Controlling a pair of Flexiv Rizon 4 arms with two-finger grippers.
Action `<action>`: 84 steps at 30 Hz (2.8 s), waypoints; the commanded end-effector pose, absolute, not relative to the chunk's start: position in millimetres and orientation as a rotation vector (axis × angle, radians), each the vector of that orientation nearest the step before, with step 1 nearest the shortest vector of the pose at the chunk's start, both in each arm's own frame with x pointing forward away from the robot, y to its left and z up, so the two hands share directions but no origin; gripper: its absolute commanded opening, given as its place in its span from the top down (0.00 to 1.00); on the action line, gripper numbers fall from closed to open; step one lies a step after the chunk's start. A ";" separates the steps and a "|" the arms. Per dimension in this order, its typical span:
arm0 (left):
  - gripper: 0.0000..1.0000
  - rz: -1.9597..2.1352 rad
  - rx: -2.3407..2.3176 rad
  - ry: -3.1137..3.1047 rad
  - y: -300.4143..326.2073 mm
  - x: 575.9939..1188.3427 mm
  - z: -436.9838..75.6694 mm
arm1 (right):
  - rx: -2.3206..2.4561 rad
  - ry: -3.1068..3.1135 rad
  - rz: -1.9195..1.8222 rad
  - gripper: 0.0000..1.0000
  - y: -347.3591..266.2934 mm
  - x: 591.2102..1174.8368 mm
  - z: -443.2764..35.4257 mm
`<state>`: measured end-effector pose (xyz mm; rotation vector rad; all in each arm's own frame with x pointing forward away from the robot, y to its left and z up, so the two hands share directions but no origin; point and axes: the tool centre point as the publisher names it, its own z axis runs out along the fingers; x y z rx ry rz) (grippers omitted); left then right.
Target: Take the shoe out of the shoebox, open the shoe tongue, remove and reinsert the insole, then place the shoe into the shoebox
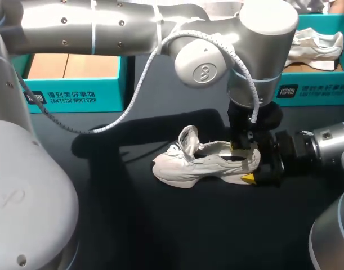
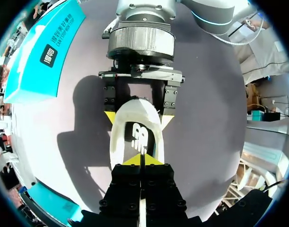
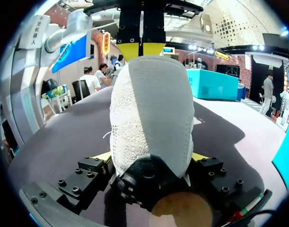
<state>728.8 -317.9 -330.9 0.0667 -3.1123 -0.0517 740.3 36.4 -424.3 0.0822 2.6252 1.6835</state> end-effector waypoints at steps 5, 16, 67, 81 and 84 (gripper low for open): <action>1.00 -0.093 0.105 -3.084 -304.6 737.8 -355.9 | 0.086 2.627 1.677 1.00 37.8 740.4 -428.1; 1.00 -0.129 0.089 -3.034 -301.6 727.1 -373.2 | 0.086 2.627 1.677 1.00 37.8 740.4 -428.1; 0.63 -0.097 0.153 -3.184 -293.3 718.5 -407.5 | 0.086 2.627 1.677 1.00 37.8 740.4 -428.1; 0.55 -0.061 0.189 -3.202 -294.8 726.4 -424.2 | 0.086 2.627 1.677 1.00 37.8 740.4 -428.1; 0.73 -0.053 0.197 -3.205 -294.5 728.8 -429.4 | 0.086 2.627 1.677 1.00 37.8 740.4 -428.1</action>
